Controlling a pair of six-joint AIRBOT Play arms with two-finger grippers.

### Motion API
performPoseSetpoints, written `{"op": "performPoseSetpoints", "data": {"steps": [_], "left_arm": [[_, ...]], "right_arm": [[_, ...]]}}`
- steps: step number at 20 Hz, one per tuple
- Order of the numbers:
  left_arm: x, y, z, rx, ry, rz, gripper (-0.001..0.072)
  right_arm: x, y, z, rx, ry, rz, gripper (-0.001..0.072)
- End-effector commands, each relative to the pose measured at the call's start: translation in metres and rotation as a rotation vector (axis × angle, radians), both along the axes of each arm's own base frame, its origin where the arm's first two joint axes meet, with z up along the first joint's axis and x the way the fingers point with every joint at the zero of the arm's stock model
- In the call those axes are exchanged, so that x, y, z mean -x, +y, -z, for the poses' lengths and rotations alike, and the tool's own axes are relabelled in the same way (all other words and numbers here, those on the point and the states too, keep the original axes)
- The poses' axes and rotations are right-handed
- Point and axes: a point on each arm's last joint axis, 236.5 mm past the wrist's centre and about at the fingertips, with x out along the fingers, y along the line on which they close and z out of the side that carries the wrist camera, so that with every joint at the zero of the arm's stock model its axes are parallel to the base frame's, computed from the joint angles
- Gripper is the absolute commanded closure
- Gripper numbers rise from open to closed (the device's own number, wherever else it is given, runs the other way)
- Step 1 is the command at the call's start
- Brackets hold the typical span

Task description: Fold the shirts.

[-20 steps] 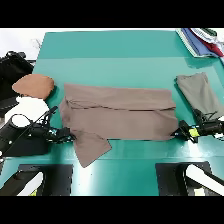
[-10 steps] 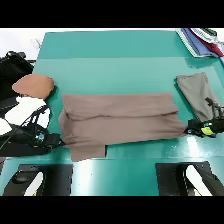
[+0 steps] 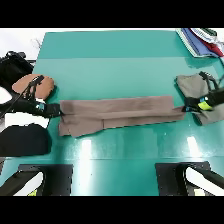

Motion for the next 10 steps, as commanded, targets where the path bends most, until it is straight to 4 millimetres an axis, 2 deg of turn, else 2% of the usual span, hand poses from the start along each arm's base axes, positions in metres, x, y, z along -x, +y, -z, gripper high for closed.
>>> {"op": "performPoseSetpoints", "data": {"steps": [1, 4, 5, 6, 7, 8, 10], "left_arm": [[-0.049, 0.005, 0.026, -0.012, 0.011, -0.009, 0.0683], [-0.062, 0.008, 0.045, -0.021, 0.018, -0.026, 0.0681], [-0.065, 0.008, 0.045, -0.02, 0.012, -0.035, 0.0676], [-0.066, 0.008, 0.043, -0.02, 0.008, -0.036, 0.0426], [-0.068, 0.008, 0.039, -0.016, 0.006, -0.048, 0.0083], [-0.069, 0.008, 0.034, -0.009, 0.011, -0.057, 0.0049], [-0.067, 0.005, 0.021, -0.002, 0.019, -0.033, 0.0051]], "right_arm": [[-0.041, 0.013, 0.016, -0.01, 0.043, -0.058, 0.0697], [-0.061, 0.015, 0.03, -0.017, 0.075, -0.073, 0.0681], [-0.066, 0.015, 0.033, -0.019, 0.081, -0.074, 0.0513], [-0.071, 0.013, 0.035, -0.019, 0.08, -0.077, 0.036], [-0.075, 0.012, 0.033, -0.032, 0.071, -0.088, 0.0336], [-0.08, 0.014, 0.028, -0.071, 0.048, -0.104, 0.0291], [-0.078, 0.007, 0.019, -0.142, 0.033, -0.084, 0.0181]]}}
